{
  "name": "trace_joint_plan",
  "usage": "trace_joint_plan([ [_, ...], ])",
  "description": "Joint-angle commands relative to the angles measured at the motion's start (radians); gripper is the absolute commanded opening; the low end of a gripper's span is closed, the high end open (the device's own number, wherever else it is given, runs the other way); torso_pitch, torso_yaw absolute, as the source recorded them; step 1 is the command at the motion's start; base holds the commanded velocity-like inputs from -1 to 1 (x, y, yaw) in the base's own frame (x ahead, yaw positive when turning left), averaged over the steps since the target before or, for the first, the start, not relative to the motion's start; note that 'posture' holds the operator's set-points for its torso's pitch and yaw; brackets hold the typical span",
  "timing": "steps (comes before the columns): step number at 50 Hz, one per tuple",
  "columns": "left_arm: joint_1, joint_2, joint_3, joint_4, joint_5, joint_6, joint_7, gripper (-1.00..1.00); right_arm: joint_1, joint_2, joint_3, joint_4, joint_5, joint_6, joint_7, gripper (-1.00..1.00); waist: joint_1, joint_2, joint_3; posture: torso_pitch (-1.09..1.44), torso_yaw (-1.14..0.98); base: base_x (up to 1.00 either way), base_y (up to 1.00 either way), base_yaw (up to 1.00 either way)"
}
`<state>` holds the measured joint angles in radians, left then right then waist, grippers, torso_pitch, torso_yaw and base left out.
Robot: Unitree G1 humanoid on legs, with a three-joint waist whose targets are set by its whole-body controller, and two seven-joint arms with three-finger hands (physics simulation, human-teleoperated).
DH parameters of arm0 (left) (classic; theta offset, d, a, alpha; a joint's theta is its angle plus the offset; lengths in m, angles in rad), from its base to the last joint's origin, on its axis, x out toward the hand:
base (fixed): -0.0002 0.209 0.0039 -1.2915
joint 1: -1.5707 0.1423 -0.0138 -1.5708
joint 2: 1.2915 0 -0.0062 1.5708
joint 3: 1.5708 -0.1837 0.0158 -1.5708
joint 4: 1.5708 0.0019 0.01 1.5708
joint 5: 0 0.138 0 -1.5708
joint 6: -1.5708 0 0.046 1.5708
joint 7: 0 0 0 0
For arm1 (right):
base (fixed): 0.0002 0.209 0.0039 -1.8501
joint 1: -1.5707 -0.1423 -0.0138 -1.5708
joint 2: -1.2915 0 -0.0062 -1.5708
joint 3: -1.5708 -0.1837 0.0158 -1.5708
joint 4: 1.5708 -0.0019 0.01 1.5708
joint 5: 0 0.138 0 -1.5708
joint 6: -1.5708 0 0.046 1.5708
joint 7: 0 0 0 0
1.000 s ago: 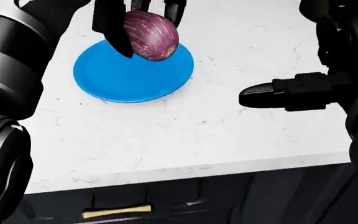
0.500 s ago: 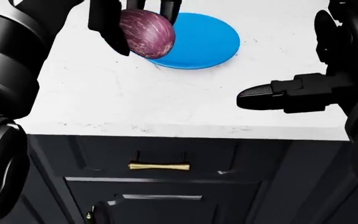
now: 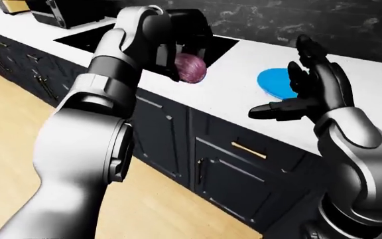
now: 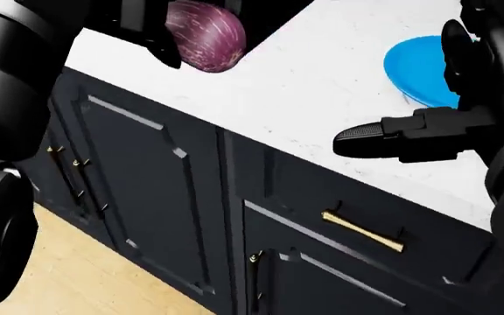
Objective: Place the eggplant on the top rack of the oven.
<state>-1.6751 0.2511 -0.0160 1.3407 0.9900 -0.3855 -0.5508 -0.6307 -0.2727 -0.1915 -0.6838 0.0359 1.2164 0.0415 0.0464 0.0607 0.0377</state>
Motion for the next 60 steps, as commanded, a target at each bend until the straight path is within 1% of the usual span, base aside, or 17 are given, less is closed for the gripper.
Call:
trace_joint_plan([
  [1,-0.047,0.010,0.009,-0.034,-0.010,-0.001,0.015,-1.00,-0.022,-0.015,-0.009,-0.023,0.000,-0.027,0.001,1.00,-0.010,0.001,-0.031,0.00,0.00,0.00,0.00,1.00],
  [3,-0.048,0.011,0.009,-0.033,-0.009,-0.002,0.016,-1.00,-0.024,-0.014,-0.006,-0.016,-0.002,-0.032,0.000,1.00,0.000,-0.030,-0.038,0.00,0.00,0.00,0.00,1.00],
  [10,-0.040,0.016,0.010,-0.034,-0.008,-0.003,0.016,-1.00,-0.024,-0.009,0.002,-0.010,-0.006,-0.037,0.001,1.00,-0.014,-0.118,0.002,0.00,0.00,0.00,0.00,1.00],
  [13,-0.043,0.016,0.011,-0.034,-0.008,-0.002,0.016,-1.00,-0.022,-0.009,0.001,-0.011,-0.007,-0.038,0.003,1.00,-0.022,-0.204,-0.023,0.00,0.00,0.00,0.00,1.00],
  [14,-0.045,0.017,0.011,-0.034,-0.008,-0.001,0.016,-1.00,-0.022,-0.010,0.000,-0.011,-0.007,-0.038,0.005,1.00,-0.018,-0.157,-0.011,0.00,0.00,0.00,0.00,1.00],
  [16,-0.045,0.017,0.011,-0.035,-0.008,0.000,0.016,-1.00,-0.023,-0.011,-0.001,-0.012,-0.007,-0.036,0.006,1.00,-0.008,-0.169,-0.014,0.00,0.00,0.00,0.00,1.00],
  [21,-0.043,0.019,0.011,-0.034,-0.008,-0.001,0.014,-1.00,-0.016,-0.005,0.003,-0.012,-0.010,-0.041,0.005,1.00,-0.010,-0.116,-0.016,0.00,0.00,0.00,0.00,1.00],
  [26,-0.044,0.022,0.012,-0.034,-0.007,0.000,0.012,-1.00,-0.033,-0.007,0.006,-0.002,-0.011,-0.037,0.007,1.00,-0.020,-0.044,-0.017,0.00,0.00,0.00,0.00,1.00],
  [28,-0.042,0.021,0.012,-0.033,-0.007,0.000,0.014,-1.00,-0.035,-0.008,0.005,0.001,-0.011,-0.038,0.009,1.00,-0.019,0.013,-0.031,0.00,0.00,0.00,0.00,1.00],
  [29,-0.042,0.020,0.012,-0.033,-0.007,0.000,0.013,-1.00,-0.036,-0.009,0.005,-0.001,-0.012,-0.035,0.009,1.00,-0.018,0.013,-0.041,0.00,0.00,0.00,0.00,1.00],
  [40,-0.050,0.019,0.012,-0.033,-0.006,0.001,0.010,-1.00,-0.018,-0.006,0.001,-0.013,-0.012,-0.040,0.012,1.00,-0.016,-0.113,0.001,0.00,0.00,0.00,0.00,1.00],
  [43,-0.051,0.020,0.013,-0.032,-0.006,0.002,0.010,-1.00,-0.018,-0.005,0.001,-0.006,-0.013,-0.047,0.013,1.00,-0.019,-0.196,-0.024,0.00,0.00,0.00,0.00,1.00],
  [44,-0.052,0.020,0.013,-0.032,-0.006,0.003,0.009,-1.00,-0.014,-0.003,0.003,-0.006,-0.013,-0.051,0.013,1.00,-0.015,-0.165,-0.023,0.00,0.00,0.00,0.00,1.00],
  [47,-0.051,0.021,0.013,-0.033,-0.006,0.003,0.010,-1.00,-0.013,-0.002,0.004,-0.013,-0.014,-0.044,0.012,1.00,-0.007,-0.161,-0.021,0.00,0.00,0.00,0.00,1.00],
  [55,-0.049,0.024,0.013,-0.033,-0.006,0.001,0.010,-1.00,-0.006,0.001,0.008,-0.010,-0.016,-0.054,0.012,1.00,-0.016,-0.070,-0.015,0.00,0.00,0.00,0.00,1.00],
  [59,-0.054,0.029,0.013,-0.033,-0.004,0.001,0.009,-1.00,-0.015,0.002,0.008,-0.013,-0.017,-0.044,0.013,1.00,-0.015,0.018,-0.032,0.00,0.00,0.00,0.00,1.00],
  [60,-0.054,0.029,0.013,-0.033,-0.004,0.001,0.009,-1.00,-0.016,0.003,0.010,-0.010,-0.017,-0.045,0.013,1.00,-0.010,0.001,-0.026,0.00,0.00,0.00,0.00,1.00],
])
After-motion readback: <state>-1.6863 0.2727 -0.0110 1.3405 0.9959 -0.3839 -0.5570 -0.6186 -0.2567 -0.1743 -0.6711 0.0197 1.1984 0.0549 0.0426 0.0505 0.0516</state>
